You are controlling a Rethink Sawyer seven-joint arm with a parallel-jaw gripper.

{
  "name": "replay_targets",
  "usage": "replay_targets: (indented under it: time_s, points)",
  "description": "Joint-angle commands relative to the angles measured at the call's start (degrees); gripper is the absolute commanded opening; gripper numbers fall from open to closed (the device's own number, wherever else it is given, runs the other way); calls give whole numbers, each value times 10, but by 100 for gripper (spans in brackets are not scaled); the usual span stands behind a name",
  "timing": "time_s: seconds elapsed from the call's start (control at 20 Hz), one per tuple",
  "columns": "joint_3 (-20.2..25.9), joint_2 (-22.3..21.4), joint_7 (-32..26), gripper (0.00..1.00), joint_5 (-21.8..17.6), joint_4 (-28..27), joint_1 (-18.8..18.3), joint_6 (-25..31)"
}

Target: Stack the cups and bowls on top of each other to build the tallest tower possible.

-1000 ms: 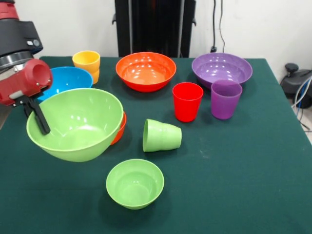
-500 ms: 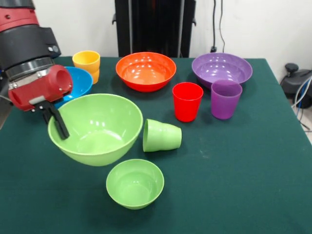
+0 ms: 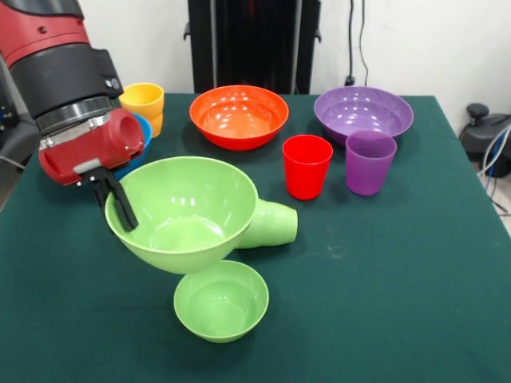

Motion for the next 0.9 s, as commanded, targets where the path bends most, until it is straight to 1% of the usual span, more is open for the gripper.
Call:
replay_targets:
  time_s: [0.05, 0.15, 0.3, 0.5, 0.65, 0.9]
  points:
    - [-47, 39, -92, 0, -47, 15, 49, -14]
    - [-45, 36, -90, 0, -43, 12, 55, -10]
    - [-49, 34, -90, 0, -53, 8, 63, -18]
    - [-49, 41, -86, 0, -48, -2, 65, -21]
    - [-51, 35, -78, 0, -50, -8, 75, -23]
    - [-52, 35, -63, 0, -42, -14, 87, -20]
